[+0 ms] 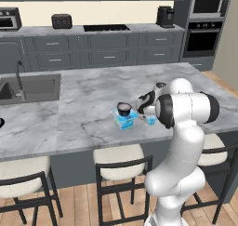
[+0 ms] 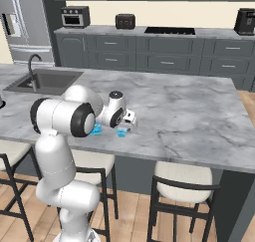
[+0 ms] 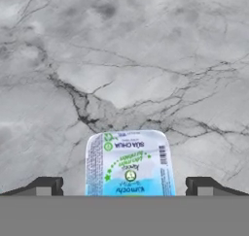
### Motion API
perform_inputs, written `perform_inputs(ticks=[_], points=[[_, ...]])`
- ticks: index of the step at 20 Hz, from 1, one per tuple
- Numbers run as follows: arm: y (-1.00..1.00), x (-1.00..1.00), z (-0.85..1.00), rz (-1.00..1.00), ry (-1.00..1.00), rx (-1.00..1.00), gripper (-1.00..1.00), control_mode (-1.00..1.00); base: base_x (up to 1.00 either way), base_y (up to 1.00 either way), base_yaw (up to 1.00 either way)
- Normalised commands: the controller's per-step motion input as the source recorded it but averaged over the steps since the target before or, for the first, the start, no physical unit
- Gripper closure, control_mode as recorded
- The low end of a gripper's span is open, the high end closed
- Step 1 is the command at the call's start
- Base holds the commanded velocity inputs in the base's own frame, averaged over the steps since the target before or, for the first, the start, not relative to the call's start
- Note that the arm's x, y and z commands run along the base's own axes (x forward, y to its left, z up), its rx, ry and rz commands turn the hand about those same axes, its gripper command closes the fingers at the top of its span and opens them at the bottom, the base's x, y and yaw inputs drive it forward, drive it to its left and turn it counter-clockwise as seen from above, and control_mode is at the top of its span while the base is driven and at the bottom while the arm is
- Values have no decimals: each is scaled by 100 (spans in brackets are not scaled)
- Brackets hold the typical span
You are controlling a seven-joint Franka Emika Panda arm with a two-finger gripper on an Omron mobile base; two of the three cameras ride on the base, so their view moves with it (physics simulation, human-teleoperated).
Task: Stack the yogurt containers by placing the smaller containers on top of the larger containers.
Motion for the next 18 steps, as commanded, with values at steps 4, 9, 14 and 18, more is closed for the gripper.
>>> perform_inputs(ticks=[4, 9, 14, 18], points=[[0, 2, -4, 0, 0, 0, -100, -100, 0, 0, 0], [0, 1, -10, 0, 0, 0, -100, -100, 0, 0, 0], [0, 0, -12, 0, 0, 0, -100, -100, 0, 0, 0], [0, 0, -4, 0, 0, 0, -100, -100, 0, 0, 0]])
